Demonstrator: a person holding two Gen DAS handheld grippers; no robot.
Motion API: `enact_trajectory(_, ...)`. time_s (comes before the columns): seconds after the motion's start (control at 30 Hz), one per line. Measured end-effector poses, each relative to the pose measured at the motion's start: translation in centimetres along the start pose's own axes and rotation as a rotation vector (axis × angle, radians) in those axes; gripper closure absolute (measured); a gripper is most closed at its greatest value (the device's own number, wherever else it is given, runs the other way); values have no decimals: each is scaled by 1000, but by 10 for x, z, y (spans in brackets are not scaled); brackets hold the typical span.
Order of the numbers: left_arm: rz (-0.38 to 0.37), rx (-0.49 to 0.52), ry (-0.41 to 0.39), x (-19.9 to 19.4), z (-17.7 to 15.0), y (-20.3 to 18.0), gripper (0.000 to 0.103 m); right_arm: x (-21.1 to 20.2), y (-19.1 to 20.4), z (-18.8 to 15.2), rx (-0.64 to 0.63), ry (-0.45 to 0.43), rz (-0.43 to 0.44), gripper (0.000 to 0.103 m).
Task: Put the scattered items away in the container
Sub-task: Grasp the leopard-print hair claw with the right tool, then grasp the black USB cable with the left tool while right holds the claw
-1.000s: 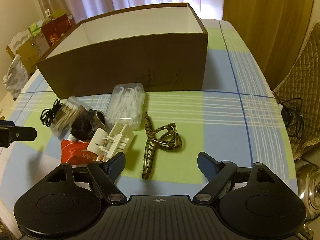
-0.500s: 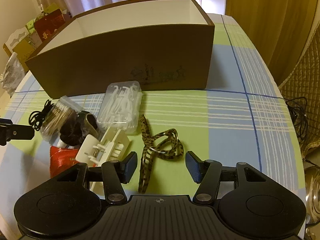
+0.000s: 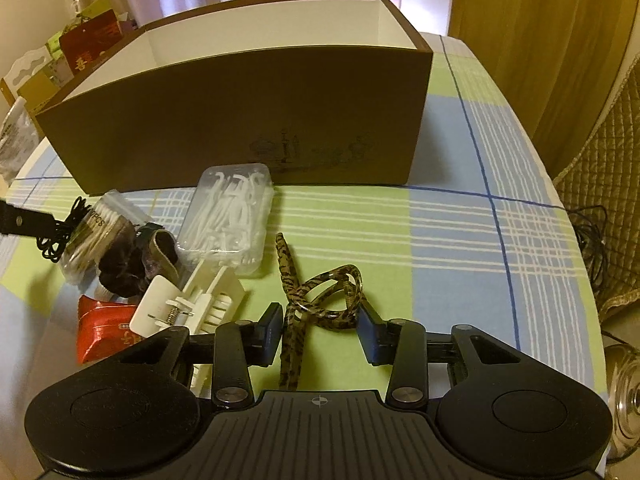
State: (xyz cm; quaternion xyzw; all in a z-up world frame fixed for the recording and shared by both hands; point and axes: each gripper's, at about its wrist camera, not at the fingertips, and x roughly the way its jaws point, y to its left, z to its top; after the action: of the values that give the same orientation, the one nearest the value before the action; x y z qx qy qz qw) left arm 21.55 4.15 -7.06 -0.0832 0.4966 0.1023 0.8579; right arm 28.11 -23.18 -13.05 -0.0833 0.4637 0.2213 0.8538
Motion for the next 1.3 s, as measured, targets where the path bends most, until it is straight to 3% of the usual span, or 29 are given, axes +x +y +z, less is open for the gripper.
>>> enact_trajectory(0.1, -16, -16, 10, 7, 3, 4, 46, 0, 0, 0, -1, 5, -2, 60)
enact_trajectory(0.27, -55, -28, 32, 15, -2, 12, 88, -1, -1, 0, 1, 11, -4, 60)
enact_trajectory(0.37, -28, -28, 33, 16, -8, 20, 89, -1, -1, 0, 2, 17, -5, 60)
enact_trajectory(0.43, -14, -35, 45, 16, -13, 29, 98, -1, -1, -1, 0, 24, -5, 60)
enact_trajectory(0.6, 20, -46, 75, 14, -26, 46, 95, -1, -1, -4, 1, 36, -4, 60)
enact_trajectory(0.73, 28, -31, 57, 13, -23, 47, 74, -2, -1, -2, 6, 29, -3, 60)
enact_trajectory(0.77, 29, -27, 55, 15, -20, 47, 73, -2, -1, -1, 6, 29, -1, 60)
enact_trajectory(0.93, 63, 3, 64, 34, -14, 44, 74, -1, 0, 0, -3, 36, 2, 60)
enact_trajectory(1.07, 76, -2, 76, 39, -19, 48, 88, 0, 1, 1, -7, 38, -1, 59)
enact_trajectory(1.3, 67, -6, 87, 31, -32, 50, 89, 3, 0, 1, -17, 30, -17, 59)
